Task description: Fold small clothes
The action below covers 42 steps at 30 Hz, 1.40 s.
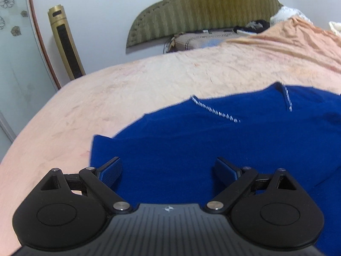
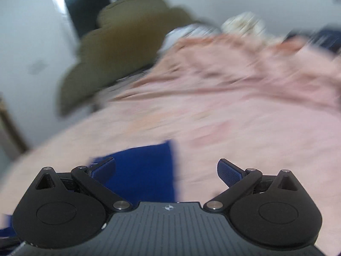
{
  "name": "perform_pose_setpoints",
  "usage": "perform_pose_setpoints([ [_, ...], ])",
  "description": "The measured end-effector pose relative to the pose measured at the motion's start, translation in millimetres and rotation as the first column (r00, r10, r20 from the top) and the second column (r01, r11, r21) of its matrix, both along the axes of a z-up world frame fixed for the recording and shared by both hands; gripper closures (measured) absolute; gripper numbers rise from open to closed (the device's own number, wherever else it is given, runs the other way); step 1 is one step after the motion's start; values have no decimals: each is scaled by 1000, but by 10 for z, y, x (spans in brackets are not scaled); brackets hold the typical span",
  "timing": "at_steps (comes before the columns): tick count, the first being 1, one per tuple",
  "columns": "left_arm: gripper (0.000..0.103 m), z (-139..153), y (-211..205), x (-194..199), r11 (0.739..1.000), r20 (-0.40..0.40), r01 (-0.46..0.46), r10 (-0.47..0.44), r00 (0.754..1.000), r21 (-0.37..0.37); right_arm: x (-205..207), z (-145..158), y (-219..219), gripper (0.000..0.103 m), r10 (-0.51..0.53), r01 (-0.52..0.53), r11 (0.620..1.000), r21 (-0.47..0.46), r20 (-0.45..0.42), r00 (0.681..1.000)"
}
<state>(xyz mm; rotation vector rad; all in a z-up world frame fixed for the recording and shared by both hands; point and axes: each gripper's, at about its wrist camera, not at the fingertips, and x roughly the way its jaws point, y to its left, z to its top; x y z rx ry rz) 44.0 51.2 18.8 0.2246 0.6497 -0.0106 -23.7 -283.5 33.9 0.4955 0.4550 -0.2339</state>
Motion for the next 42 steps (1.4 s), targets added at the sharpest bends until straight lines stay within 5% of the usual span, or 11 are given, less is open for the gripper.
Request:
perform_pose_setpoints([
  [3,8,93,42,-63,1000,25,-3,3,1000,5,234,-27,-70,6,181,-181,977,114,10,983],
  [8,8,195,118,-112,1000,31,-14,15,999,-14,635,-179,-75,15,317,-309,946,101,-78,945],
  [11,8,210,92,-123,1000,44,-16,16,999,0,772,-308,2,30,363,-350,931,104,-150,920],
  [15,8,230,16,-96,1000,54,-13,11,998,23,695,-245,146,95,374,-381,924,-3,-184,909],
  [19,8,267,-98,-69,1000,77,7,-9,997,27,645,-101,-21,100,279,-289,956,-54,-144,950],
  [27,8,135,-251,17,996,56,20,-25,998,89,654,-145,-107,99,151,-187,968,-169,-202,968],
  [32,8,-2,-228,123,995,-1,18,-18,1000,99,487,-16,-100,68,101,-117,981,-152,-109,989],
  [34,8,-77,-225,147,995,-32,20,-17,999,94,448,27,-7,60,190,-201,971,-133,-87,978],
  [37,8,-147,-227,129,995,-42,21,-17,999,98,549,-107,205,49,366,-388,917,-93,-192,911],
  [40,8,-136,-231,78,993,-28,25,-22,999,115,598,-253,324,47,278,-360,903,-232,-323,905],
  [42,8,-108,-226,49,993,-21,22,-20,1000,113,544,-209,357,31,100,-241,884,-402,-341,935],
])
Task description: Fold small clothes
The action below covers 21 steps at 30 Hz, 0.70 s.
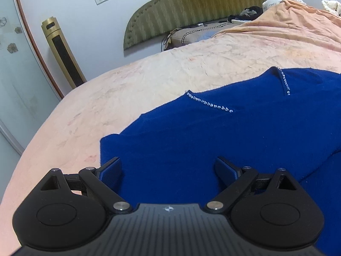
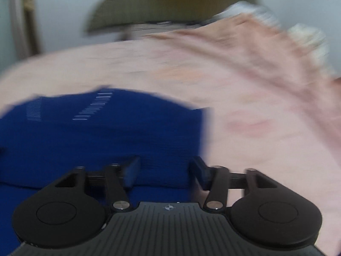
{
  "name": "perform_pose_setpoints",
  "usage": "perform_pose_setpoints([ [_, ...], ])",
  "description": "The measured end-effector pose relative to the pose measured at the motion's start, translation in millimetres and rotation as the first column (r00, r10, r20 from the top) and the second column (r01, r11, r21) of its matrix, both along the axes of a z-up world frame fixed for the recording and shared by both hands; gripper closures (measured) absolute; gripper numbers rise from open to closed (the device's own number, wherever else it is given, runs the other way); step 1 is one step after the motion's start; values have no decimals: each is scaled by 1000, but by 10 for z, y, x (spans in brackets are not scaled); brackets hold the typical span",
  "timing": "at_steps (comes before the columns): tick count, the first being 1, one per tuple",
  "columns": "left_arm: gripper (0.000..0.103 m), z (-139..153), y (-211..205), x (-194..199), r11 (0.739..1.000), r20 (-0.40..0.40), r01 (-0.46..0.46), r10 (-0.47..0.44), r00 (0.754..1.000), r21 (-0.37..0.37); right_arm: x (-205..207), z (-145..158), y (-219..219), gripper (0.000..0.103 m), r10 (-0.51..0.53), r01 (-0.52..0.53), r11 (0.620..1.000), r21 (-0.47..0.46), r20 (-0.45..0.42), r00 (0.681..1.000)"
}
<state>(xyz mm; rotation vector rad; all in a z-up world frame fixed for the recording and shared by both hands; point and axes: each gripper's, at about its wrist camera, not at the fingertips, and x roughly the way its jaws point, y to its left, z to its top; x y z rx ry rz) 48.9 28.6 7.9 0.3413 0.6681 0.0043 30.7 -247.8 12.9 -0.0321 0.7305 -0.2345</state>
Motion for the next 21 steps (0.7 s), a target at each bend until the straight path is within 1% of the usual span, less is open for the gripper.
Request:
perform_pose_setpoints([
  [1,8,24,2,-19,1000,4,-2,2,1000,-8,-55,46,16,29,-55,57,996,-74,35,998],
  [2,8,49,1,-38,1000,7,-2,2,1000,-17,-129,108,12,29,-84,92,991,-98,81,993],
  [3,8,80,-3,-57,1000,12,0,0,1000,-28,-232,188,-28,29,-91,98,994,-47,136,987],
  [4,8,110,-10,-74,999,17,5,-4,1000,-35,-346,255,-106,29,-95,85,994,61,191,977],
  [5,8,128,-23,-92,999,23,9,-8,1000,-39,-462,299,-220,28,-109,60,977,206,236,966],
  [6,8,138,-41,-107,999,26,14,-12,1000,-40,-553,303,-360,27,-138,36,932,362,258,956],
  [7,8,142,-61,-118,999,27,20,-19,999,-39,-605,262,-492,26,-170,24,866,499,248,954],
  [8,8,140,-80,-125,999,26,27,-26,999,-37,-624,197,-583,25,-180,11,799,601,222,958],
  [9,8,133,-98,-130,999,24,32,-31,999,-33,-619,127,-631,25,-170,-6,746,666,199,965],
  [10,8,120,-115,-134,999,22,36,-36,999,-28,-610,58,-646,25,-154,-21,708,706,183,971],
  [11,8,106,-126,-132,999,18,38,-37,999,-23,-595,1,-637,25,-142,-23,689,724,166,976],
  [13,8,84,-139,-133,999,10,36,-36,999,-21,-536,-101,-600,25,-125,-7,669,743,122,985],
  [15,8,73,-141,-137,999,1,36,-36,999,-26,-447,-225,-584,26,-130,14,622,783,85,988],
  [16,8,73,-139,-139,999,-2,34,-34,999,-27,-396,-264,-587,29,-132,20,613,790,78,988],
  [17,8,74,-135,-147,999,-1,34,-34,999,-30,-340,-284,-551,34,-150,38,622,782,72,986],
  [19,8,82,-127,-163,999,3,34,-34,999,-33,-354,-264,-510,52,-196,72,646,760,74,978],
  [20,8,88,-123,-168,999,3,34,-34,999,-36,-351,-267,-511,58,-216,84,656,750,79,973],
  [21,8,99,-116,-177,999,2,36,-36,999,-41,-334,-277,-520,74,-233,103,669,736,76,969],
])
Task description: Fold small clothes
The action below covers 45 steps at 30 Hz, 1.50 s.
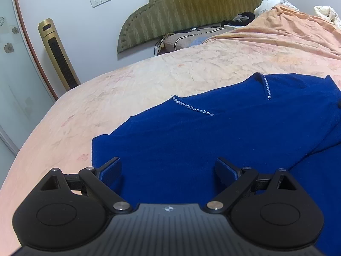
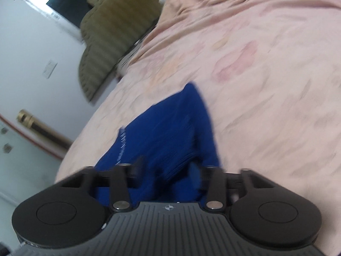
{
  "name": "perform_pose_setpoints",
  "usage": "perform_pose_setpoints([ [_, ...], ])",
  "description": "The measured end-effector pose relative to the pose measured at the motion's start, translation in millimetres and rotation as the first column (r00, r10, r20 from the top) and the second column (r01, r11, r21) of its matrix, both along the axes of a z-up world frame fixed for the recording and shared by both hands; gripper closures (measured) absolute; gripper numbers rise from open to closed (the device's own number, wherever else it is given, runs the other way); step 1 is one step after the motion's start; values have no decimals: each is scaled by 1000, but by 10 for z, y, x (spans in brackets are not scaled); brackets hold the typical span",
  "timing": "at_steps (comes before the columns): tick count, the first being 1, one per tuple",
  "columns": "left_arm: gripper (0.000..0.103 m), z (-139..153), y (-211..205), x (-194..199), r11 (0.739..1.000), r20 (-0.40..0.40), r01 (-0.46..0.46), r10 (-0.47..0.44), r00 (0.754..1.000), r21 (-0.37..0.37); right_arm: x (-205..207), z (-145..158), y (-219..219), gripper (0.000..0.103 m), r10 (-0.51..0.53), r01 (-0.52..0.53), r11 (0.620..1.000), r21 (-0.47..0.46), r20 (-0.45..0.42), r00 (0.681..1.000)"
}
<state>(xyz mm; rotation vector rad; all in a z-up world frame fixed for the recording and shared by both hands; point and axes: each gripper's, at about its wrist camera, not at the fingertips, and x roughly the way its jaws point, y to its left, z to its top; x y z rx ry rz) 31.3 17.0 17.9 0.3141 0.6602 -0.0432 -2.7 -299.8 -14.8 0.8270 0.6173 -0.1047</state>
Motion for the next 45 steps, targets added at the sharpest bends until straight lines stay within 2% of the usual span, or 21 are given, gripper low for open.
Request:
perform_pose_setpoints([
  [1,8,13,8,-13,1000,0,1,-1,1000,-5,14,-20,-17,95,-10,10,1000,-13,-10,1000],
  [4,8,53,25,-63,1000,14,3,-2,1000,-23,-65,-36,-51,95,-19,19,1000,-19,0,1000],
  [6,8,31,24,-49,1000,7,6,-6,1000,-22,-138,7,-7,96,-24,25,996,-88,12,1000],
  [9,8,-58,8,-10,1000,-26,2,-2,1000,0,-102,32,-24,95,-23,24,991,-135,7,1000],
  [10,8,-76,11,-9,1000,-34,0,0,999,0,-53,26,-33,82,-9,8,990,-143,-4,1000],
  [12,8,-69,31,-37,1000,-34,0,0,999,-12,-42,37,-22,82,0,-5,986,-166,-29,1000],
  [14,8,-36,45,-78,1000,-28,1,-1,1000,-22,-157,137,-1,71,-18,18,983,-183,-2,1000],
  [16,8,-3,43,-121,999,-22,10,-11,1000,-30,-312,289,89,50,-4,12,971,-241,36,999],
  [17,8,7,28,-143,999,-21,16,-17,1000,-31,-375,348,154,44,26,-13,963,-270,46,999],
  [18,8,5,16,-174,999,-20,22,-23,1000,-31,-425,372,214,31,69,-53,957,-284,45,997],
  [19,8,-9,4,-194,999,-22,26,-27,999,-29,-459,365,271,25,124,-109,953,-284,36,992],
  [22,8,-66,-19,-248,1000,-55,3,-3,999,-5,-524,199,411,20,241,-240,933,-269,-28,970],
  [24,8,-36,41,-355,1000,-47,-1,-1,999,-24,-611,111,459,28,195,-213,902,-377,-85,977],
  [28,8,-16,172,-598,1000,-55,16,-17,998,-16,-967,299,461,23,86,-111,844,-524,-72,994],
  [32,8,-16,368,-878,999,-75,39,-41,996,-16,-1302,406,403,22,144,-139,848,-511,-30,989],
  [35,8,-15,568,-1055,999,-76,28,-30,997,-26,-1521,377,383,22,149,-150,838,-525,-45,988],
  [37,8,-13,739,-1129,999,-81,4,-8,997,-48,-1644,325,350,22,143,-156,841,-518,-65,988],
  [39,8,-28,946,-1160,996,-99,-32,24,995,-85,-1722,256,282,22,152,-172,864,-473,-80,985],
  [41,8,-36,1137,-1142,986,-132,-72,51,990,-152,-1794,199,268,23,167,-185,884,-430,-78,983],
  [45,8,-87,1431,-961,924,-219,-107,27,975,-366,-1834,119,238,24,240,-239,909,-343,-41,970],
])
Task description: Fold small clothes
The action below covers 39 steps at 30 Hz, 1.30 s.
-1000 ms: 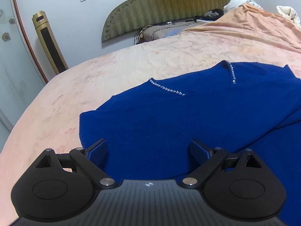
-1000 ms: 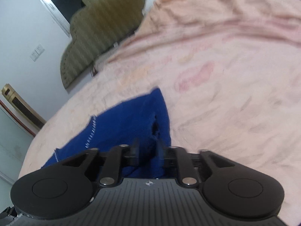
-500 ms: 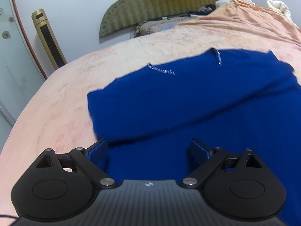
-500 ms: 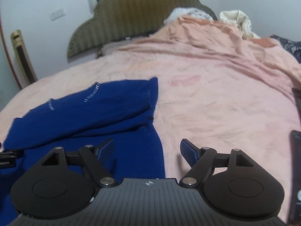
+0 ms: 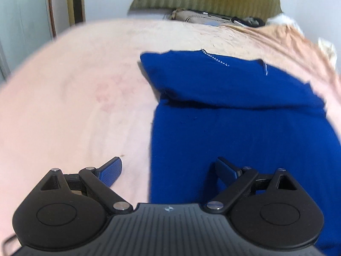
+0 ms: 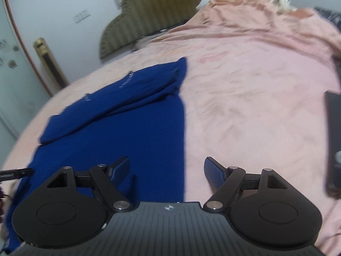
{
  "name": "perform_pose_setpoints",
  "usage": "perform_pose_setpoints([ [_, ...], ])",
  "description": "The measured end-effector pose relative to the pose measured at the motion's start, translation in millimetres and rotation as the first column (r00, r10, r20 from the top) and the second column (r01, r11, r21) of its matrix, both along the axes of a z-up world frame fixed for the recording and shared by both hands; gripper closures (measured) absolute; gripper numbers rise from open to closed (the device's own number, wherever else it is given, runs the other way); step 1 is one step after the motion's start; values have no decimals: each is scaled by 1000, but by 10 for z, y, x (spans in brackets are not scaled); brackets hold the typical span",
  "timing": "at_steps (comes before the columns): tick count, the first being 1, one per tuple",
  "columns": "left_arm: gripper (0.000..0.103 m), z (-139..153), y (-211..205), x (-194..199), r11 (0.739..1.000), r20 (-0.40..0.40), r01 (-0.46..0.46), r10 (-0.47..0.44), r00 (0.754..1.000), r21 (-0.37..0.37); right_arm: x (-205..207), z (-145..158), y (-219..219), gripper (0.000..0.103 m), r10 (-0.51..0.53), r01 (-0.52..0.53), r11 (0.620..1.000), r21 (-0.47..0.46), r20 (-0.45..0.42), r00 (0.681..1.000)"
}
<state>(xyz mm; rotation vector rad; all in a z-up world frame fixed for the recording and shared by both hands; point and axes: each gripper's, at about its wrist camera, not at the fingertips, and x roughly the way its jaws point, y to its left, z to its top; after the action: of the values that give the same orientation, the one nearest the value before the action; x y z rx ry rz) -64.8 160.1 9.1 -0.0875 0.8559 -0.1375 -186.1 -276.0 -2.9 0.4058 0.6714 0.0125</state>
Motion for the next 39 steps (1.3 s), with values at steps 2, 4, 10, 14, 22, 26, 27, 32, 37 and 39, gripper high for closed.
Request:
perform_pose_setpoints([
  [2,9,-22,41,81,998,23,-4,5,1000,-56,42,-29,-10,28,13,-13,1000,22,10,1000],
  [4,11,-54,48,166,996,34,3,0,999,-86,112,-36,-36,30,45,-46,997,61,22,999],
  [10,99,-42,-125,208,993,48,91,-87,995,-75,232,-87,-70,77,65,-66,989,133,15,998],
  [14,99,164,-244,141,991,128,125,-117,985,-52,204,-69,-100,95,33,-34,990,134,11,999],
  [22,99,493,-348,627,997,233,71,-61,971,-35,449,492,-30,96,47,-47,999,-5,123,991],
  [26,99,407,-494,929,998,260,40,-50,964,44,830,572,-6,96,-2,20,992,-124,145,989],
  [27,98,377,-527,1006,997,254,41,-56,966,62,937,552,-17,96,-14,33,990,-137,140,990],
  [32,93,385,-478,949,998,199,16,-29,980,68,1256,344,-87,77,-75,81,983,-166,43,996],
  [37,22,370,-365,456,998,206,18,-31,978,67,763,378,-177,57,-119,134,976,-175,90,989],
  [39,22,331,-334,249,997,208,40,-53,977,67,560,334,-252,56,-129,137,981,-133,68,989],
])
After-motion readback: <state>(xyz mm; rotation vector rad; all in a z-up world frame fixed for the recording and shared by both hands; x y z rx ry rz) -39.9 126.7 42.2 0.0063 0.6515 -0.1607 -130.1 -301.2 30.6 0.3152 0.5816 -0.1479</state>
